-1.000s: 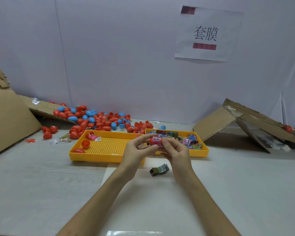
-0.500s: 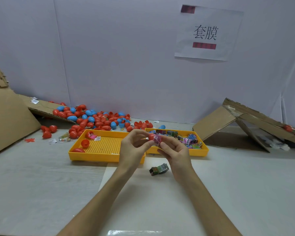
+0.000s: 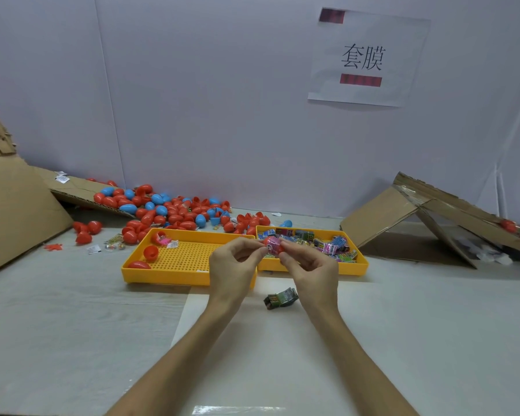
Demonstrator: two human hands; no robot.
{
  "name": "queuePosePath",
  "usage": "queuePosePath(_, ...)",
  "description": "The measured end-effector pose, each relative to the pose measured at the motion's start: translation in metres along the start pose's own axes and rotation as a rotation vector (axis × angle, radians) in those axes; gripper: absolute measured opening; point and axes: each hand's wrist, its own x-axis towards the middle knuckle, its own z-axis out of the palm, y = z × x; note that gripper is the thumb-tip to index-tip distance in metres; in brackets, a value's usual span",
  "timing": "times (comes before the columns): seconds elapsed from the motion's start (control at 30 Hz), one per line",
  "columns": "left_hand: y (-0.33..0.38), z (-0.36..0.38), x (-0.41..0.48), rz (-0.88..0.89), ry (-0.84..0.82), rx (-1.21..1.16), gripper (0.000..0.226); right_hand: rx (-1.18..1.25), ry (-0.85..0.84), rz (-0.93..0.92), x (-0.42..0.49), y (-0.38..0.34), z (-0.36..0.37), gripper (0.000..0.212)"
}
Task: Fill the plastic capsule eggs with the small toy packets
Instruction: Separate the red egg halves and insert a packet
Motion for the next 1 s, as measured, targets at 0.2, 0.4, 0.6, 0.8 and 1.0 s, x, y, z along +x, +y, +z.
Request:
queuePosePath(0.2, -0.0034, 0.0009, 0.0011, -0.08, -0.018, 0.009, 0.005, -0.007, 0.012, -0.002, 0.0001, 0.0002, 0.0006, 0.026)
queuePosePath(0.4, -0.0038, 0.002, 0.0003, -0.058, -0.003, 0.041, 0.005, -0.025, 0.032, -0.002, 0.0, 0.0008, 0.001, 0.025)
queuePosePath(0.6, -0.0048, 0.0012, 0.0021, -0.045, -0.041, 0.074, 0.004, -0.041, 0.021, -0.013, 0.0004, 0.0017, -0.0008, 0.025)
queuePosePath(0.8, -0.0045, -0.0003, 0.0019, -0.027, -0.043, 0.099, 0.012, -0.064, -0.011, -0.02, 0.0, 0.001, -0.0017, 0.024)
queuePosePath(1.0, -0.0022, 0.0003, 0.0009, -0.007, -0.063, 0.09, 0.013, -0.083, -0.006, -0.007, -0.0004, -0.0008, -0.0021, 0.025)
